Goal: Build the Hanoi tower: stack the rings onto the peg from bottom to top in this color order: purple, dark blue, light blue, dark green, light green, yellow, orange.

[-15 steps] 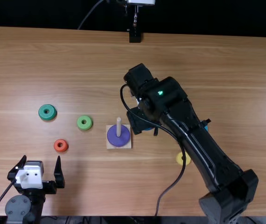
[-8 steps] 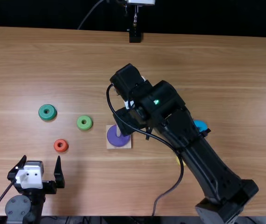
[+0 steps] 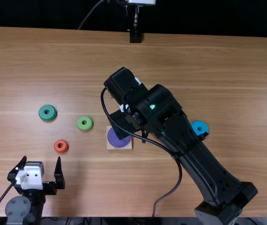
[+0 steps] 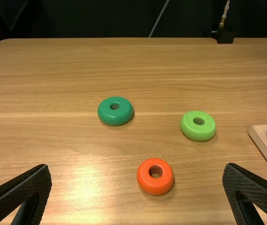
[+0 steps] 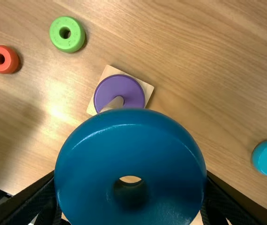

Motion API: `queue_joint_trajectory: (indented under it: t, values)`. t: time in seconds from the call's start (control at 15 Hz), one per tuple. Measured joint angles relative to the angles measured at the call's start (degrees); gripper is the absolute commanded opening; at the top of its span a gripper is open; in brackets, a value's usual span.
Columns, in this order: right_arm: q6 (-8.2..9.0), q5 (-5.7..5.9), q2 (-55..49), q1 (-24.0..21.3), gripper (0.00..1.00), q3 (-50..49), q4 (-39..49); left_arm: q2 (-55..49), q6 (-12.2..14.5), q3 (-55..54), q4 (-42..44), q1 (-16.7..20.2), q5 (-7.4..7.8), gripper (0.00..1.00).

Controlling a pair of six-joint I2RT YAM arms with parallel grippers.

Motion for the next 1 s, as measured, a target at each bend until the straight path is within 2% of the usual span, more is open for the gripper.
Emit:
queue_joint_trajectory:
  t: [0.53, 1.0]
  values:
    - [0.04, 0.00, 4.9, 0.7, 0.08, 1.9, 2.3, 0.0, 0.0, 0.0, 0.0, 0.0, -0.02, 1.00]
    - [0.61, 0.00, 4.9, 1.8, 0.08, 2.6, 1.9, 0.0, 0.0, 0.0, 0.0, 0.0, 0.00, 1.00]
